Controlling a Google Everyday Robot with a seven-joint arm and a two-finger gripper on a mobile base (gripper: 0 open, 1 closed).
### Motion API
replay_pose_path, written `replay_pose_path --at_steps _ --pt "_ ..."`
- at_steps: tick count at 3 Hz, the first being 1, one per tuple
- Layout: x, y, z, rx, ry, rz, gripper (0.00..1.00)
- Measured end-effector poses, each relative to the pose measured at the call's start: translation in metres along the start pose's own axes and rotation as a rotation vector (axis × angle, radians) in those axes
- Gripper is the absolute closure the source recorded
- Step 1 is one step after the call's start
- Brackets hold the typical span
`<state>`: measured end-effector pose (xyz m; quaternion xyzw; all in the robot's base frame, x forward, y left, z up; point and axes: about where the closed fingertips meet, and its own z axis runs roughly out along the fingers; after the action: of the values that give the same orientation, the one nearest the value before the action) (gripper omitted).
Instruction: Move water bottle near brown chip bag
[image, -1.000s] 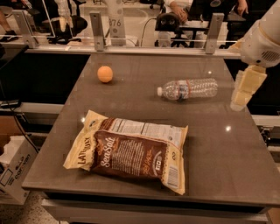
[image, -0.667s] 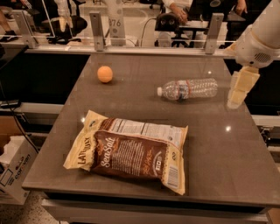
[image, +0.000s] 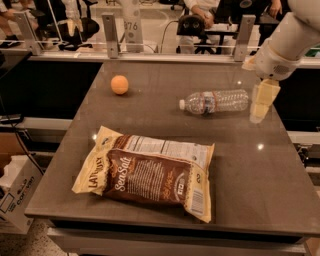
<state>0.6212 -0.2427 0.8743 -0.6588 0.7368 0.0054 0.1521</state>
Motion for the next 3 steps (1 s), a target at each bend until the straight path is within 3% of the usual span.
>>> replay_pose_path --at_steps 3 --pt "-0.021 -0.011 0.044 -0.067 0.012 -0.054 0.00"
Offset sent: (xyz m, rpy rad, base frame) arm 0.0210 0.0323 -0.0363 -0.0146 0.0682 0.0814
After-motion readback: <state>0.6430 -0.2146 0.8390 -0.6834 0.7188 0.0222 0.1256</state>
